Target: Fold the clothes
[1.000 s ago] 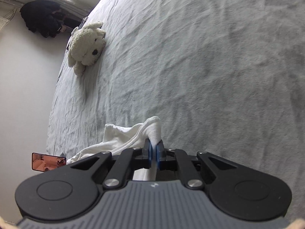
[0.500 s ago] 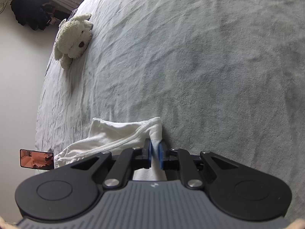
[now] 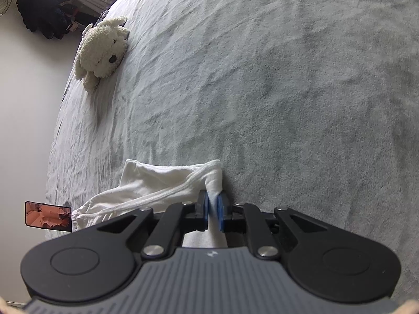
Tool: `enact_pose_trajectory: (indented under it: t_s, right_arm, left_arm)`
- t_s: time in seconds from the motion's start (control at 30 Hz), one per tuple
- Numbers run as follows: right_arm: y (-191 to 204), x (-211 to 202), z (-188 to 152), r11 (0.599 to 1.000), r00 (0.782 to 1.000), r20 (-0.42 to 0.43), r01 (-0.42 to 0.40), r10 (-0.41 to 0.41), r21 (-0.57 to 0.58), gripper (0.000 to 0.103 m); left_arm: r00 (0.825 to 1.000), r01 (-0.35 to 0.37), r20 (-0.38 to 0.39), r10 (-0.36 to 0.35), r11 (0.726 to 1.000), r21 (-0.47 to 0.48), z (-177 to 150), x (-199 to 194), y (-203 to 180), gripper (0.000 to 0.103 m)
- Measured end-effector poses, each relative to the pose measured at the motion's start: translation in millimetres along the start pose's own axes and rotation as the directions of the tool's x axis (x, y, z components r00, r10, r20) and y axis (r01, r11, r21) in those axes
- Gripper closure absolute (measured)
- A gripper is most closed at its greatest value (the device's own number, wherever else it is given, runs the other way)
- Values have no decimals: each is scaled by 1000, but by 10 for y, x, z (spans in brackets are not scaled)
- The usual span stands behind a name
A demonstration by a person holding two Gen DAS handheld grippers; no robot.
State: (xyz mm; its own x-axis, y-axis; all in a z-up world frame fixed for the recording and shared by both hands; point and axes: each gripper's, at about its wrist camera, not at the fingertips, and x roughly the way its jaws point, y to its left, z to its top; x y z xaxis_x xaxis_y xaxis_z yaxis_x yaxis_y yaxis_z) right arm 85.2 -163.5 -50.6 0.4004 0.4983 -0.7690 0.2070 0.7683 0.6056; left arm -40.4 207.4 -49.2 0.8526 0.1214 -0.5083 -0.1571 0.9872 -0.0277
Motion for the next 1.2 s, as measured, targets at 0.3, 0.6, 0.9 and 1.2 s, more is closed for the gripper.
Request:
enact_pose_trajectory:
  t_s: [0.3,0.6,0.9,1.2]
  right_arm:
    - [-20,-19,8,1000,1000,-10,-10,10,14,90]
    - [-71,-102,-20,999,996,-80,-49,47,-22,72]
    - [-73,-55,-38,981,975,-200,-128,97,-146,69]
    - [-124,-52,-72,959,949,-284,-196,134,-202,69]
  left_arm:
    - [999,27,33,-27,1000,15,62,-175,-114,45]
    - [972,231,-5,-234,956,180,-40,-313,-655,42]
    - [891,444,-71,-449,828,341,-235,-488,-1163,41]
    - [818,553,-153,-554,687,471,-415,-588,-1528,41]
